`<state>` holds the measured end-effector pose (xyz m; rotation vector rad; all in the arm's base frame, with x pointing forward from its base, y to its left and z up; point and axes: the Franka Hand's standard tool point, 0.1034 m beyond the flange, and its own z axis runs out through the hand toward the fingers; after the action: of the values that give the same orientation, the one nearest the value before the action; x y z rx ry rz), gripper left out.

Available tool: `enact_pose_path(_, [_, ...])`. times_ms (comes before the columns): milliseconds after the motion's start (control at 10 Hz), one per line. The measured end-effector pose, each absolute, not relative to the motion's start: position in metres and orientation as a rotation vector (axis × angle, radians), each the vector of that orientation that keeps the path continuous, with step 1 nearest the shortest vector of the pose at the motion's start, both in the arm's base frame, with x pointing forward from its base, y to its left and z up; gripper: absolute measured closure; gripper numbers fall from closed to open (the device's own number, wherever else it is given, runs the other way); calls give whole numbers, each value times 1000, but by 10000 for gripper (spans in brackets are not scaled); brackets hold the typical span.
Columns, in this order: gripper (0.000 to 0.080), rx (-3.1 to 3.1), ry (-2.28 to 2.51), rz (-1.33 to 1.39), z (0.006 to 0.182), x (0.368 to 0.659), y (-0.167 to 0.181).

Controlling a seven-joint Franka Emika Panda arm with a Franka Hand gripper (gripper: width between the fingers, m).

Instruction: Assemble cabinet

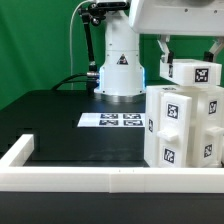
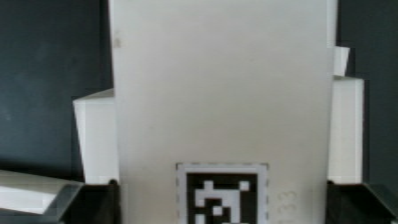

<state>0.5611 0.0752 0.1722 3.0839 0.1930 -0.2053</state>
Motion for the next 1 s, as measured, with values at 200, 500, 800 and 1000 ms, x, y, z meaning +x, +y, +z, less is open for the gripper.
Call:
enact_pose_path(200, [242,3084,192,-202,172,562,75])
enact_pose_path(500, [242,3084,192,-202,172,562,75])
enact_pose_path(800, [242,3085,150,-201,172,562,76])
enact_pose_path(1000, [242,3064,-276,-191,172,561,78])
